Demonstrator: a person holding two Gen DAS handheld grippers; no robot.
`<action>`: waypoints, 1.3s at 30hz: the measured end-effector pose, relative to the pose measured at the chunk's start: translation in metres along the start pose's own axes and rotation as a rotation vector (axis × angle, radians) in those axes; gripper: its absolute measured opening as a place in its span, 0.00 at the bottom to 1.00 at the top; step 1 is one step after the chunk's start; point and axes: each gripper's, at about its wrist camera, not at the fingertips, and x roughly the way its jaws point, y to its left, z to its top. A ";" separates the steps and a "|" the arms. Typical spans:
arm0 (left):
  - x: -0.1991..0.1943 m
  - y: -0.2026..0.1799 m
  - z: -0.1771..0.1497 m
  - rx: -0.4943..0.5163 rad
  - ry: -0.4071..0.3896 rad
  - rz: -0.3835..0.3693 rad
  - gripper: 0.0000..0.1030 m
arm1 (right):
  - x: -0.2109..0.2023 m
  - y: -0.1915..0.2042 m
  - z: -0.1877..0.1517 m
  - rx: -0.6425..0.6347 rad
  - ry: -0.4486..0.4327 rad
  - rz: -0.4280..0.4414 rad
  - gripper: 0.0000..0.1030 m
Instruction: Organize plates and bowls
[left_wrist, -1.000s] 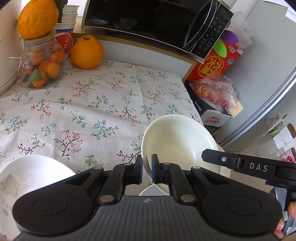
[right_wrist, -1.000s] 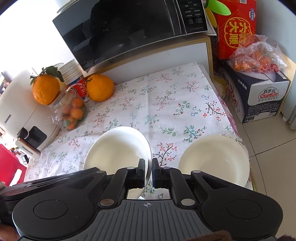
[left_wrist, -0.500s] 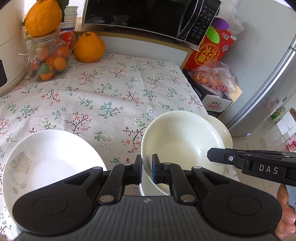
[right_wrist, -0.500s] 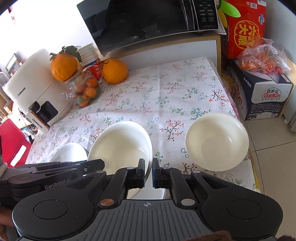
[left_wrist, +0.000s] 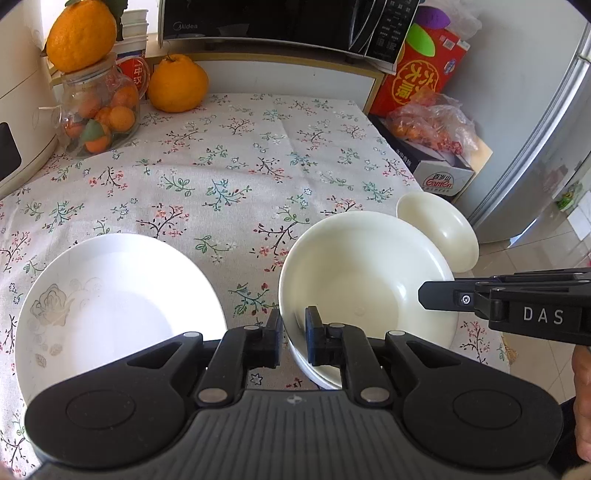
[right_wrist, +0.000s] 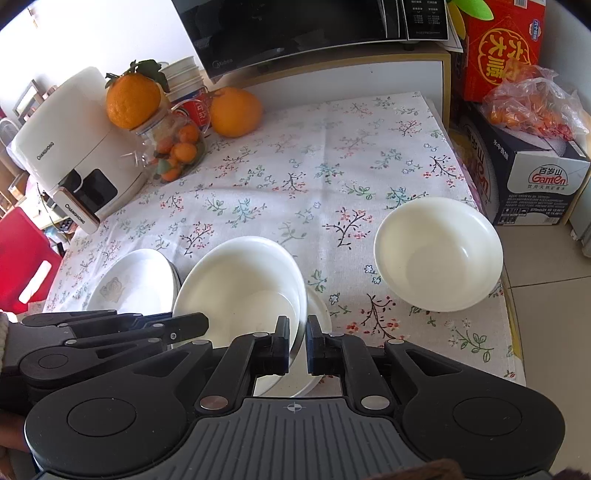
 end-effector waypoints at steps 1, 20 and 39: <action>0.001 0.000 0.000 -0.003 0.005 0.000 0.11 | 0.001 0.001 0.000 -0.004 0.003 -0.003 0.11; 0.006 0.001 0.000 -0.007 0.016 0.018 0.23 | 0.000 -0.005 0.002 0.024 -0.002 -0.014 0.14; -0.002 -0.006 0.034 -0.033 -0.068 -0.029 0.36 | -0.031 -0.067 0.020 0.306 -0.200 -0.107 0.59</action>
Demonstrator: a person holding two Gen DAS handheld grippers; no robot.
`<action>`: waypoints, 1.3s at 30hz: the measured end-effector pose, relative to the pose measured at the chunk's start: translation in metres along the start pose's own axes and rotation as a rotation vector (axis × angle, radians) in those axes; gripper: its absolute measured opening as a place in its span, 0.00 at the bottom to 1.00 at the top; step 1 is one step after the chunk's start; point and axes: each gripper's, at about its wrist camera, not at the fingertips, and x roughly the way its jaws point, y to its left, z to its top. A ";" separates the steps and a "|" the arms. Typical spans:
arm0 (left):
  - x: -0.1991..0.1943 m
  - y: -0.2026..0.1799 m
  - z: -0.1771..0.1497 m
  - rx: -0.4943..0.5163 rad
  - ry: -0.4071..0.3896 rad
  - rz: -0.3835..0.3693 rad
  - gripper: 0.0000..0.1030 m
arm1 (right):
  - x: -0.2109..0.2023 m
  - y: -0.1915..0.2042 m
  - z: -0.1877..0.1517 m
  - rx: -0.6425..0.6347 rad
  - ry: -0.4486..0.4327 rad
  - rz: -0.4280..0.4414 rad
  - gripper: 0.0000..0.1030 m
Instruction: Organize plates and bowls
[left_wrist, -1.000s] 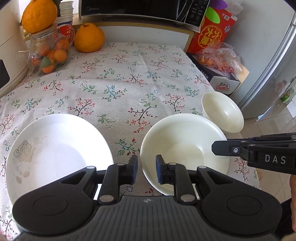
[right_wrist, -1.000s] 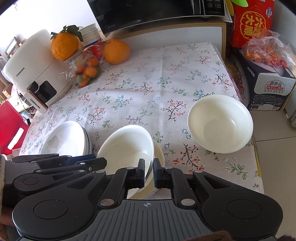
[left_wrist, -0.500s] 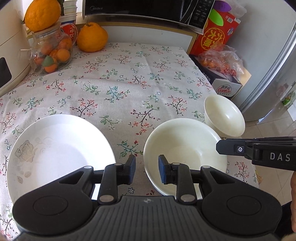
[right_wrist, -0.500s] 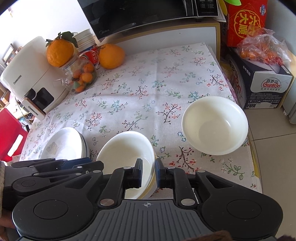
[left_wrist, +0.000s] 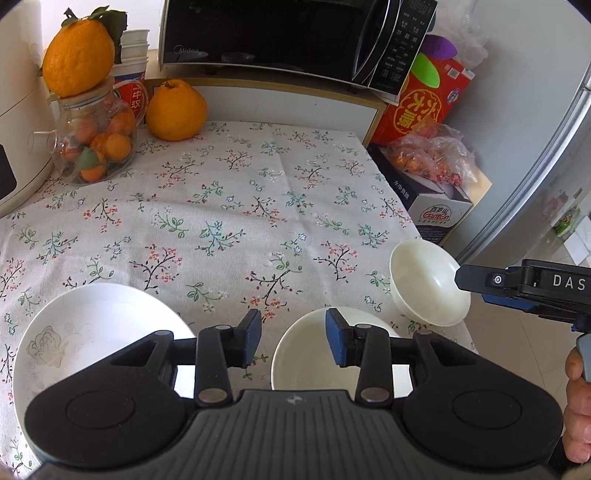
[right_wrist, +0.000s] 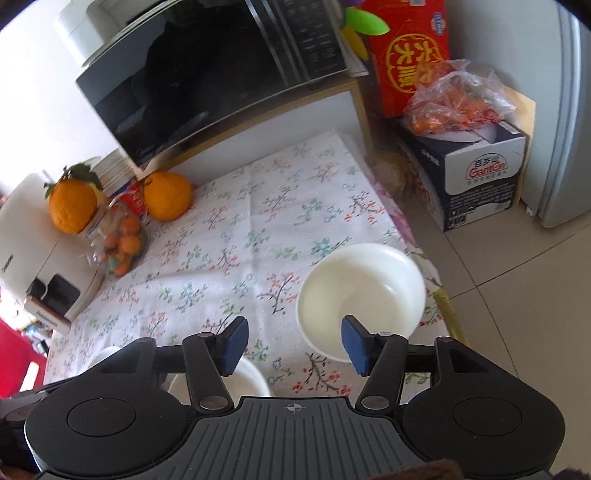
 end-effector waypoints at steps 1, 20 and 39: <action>0.002 -0.003 0.004 0.000 0.004 -0.021 0.40 | -0.002 -0.008 0.003 0.037 -0.023 -0.023 0.59; 0.095 -0.053 0.040 -0.054 0.123 -0.104 0.47 | 0.043 -0.081 0.026 0.285 0.097 -0.158 0.63; 0.141 -0.066 0.034 -0.082 0.201 -0.086 0.20 | 0.085 -0.059 0.026 0.180 0.213 -0.174 0.19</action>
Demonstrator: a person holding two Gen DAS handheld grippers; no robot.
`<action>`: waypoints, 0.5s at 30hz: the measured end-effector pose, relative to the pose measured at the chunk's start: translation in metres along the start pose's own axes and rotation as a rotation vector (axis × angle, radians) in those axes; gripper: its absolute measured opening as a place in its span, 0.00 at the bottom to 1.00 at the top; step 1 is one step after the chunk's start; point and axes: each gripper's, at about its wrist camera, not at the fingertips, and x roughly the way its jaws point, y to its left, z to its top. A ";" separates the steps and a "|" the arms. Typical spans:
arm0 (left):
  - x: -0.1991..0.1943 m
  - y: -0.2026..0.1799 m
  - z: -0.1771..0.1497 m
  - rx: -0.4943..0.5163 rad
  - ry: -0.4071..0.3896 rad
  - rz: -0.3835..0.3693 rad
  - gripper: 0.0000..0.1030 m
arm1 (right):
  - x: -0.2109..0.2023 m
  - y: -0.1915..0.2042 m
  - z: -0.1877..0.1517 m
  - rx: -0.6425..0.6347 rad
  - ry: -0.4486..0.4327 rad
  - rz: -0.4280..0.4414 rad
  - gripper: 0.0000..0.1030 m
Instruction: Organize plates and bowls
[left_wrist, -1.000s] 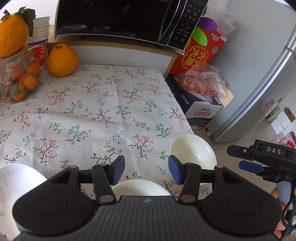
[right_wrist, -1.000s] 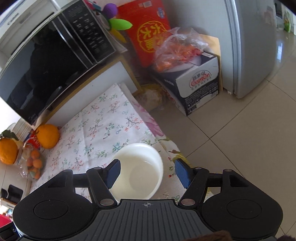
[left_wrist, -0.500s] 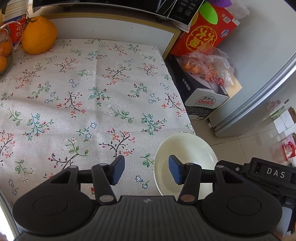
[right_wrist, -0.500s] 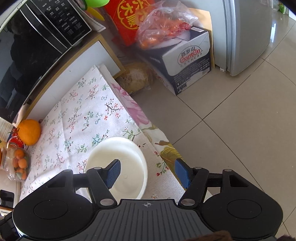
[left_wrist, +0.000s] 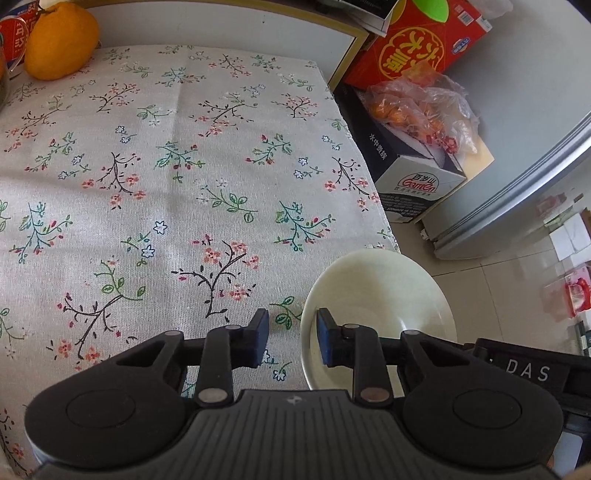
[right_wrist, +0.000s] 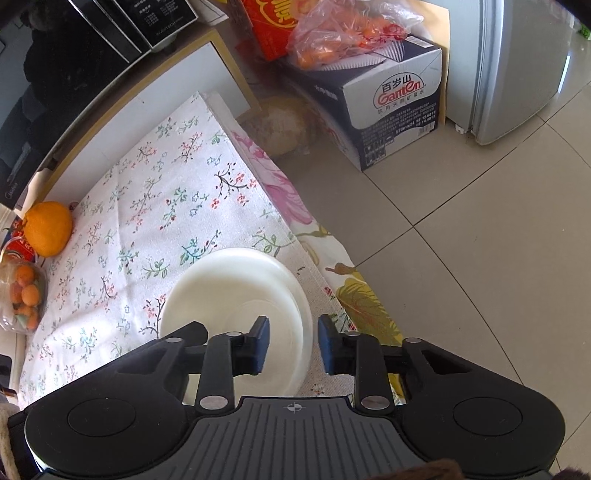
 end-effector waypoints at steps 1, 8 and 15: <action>0.001 0.000 0.000 -0.001 0.003 0.000 0.18 | 0.001 0.003 -0.001 -0.014 0.000 -0.011 0.17; -0.001 0.001 -0.003 0.012 -0.006 0.014 0.10 | -0.001 0.007 -0.003 -0.041 -0.008 -0.010 0.09; -0.014 0.000 0.000 0.000 -0.043 0.000 0.09 | -0.011 0.012 -0.002 -0.057 -0.053 0.007 0.09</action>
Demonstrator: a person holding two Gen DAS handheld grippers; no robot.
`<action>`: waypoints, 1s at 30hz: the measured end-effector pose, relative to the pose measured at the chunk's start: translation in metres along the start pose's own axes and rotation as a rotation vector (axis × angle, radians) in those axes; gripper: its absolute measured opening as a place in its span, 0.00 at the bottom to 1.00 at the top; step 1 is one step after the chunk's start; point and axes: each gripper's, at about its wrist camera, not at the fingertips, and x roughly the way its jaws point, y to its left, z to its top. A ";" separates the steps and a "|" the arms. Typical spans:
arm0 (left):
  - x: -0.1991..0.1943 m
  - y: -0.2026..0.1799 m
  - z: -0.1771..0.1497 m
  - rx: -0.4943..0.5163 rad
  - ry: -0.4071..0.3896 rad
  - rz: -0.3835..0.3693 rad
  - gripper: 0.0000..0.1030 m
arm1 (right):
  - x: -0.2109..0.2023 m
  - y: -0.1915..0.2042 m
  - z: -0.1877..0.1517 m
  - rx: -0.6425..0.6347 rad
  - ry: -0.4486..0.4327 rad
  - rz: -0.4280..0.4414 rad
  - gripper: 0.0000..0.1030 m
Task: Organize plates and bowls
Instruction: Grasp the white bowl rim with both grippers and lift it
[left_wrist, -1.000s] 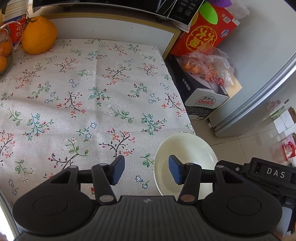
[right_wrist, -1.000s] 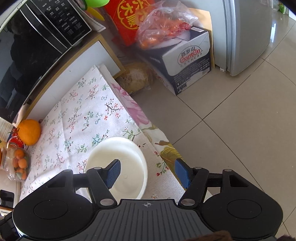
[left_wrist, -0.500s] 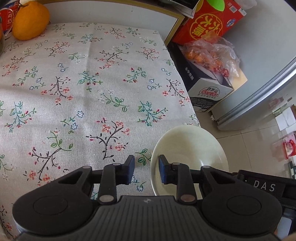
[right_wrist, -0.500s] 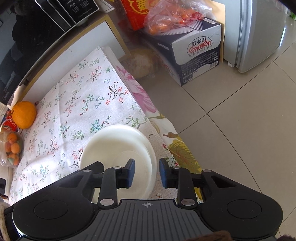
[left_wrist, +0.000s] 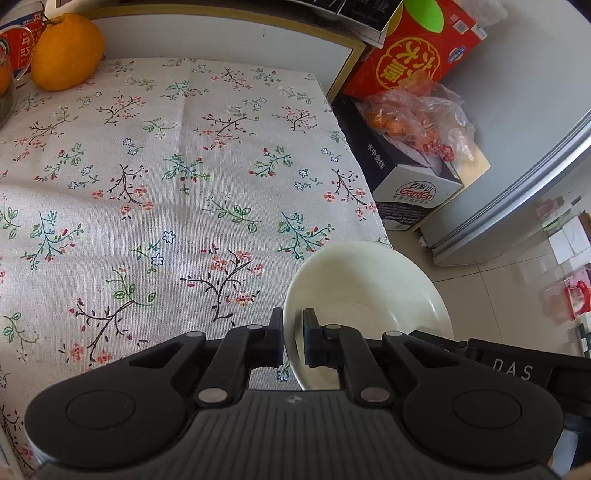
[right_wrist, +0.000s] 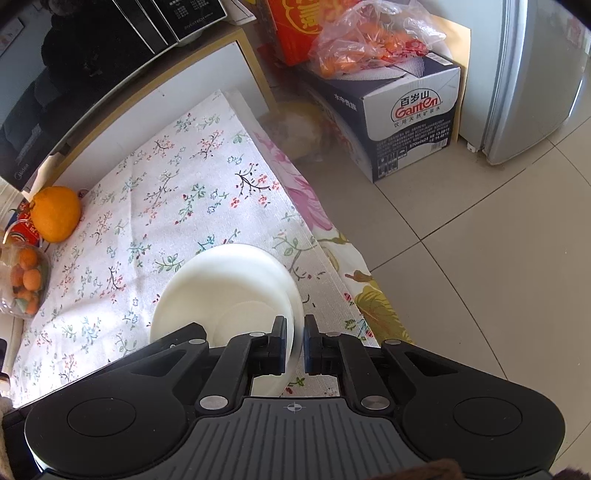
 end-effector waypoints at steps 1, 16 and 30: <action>-0.004 -0.001 0.001 0.003 -0.012 -0.004 0.09 | -0.003 0.001 0.000 -0.004 -0.014 0.006 0.09; -0.048 0.009 -0.001 0.014 -0.102 -0.006 0.08 | -0.031 0.022 -0.004 -0.056 -0.102 0.124 0.09; -0.088 0.027 -0.016 0.018 -0.136 0.037 0.09 | -0.045 0.057 -0.026 -0.189 -0.093 0.195 0.10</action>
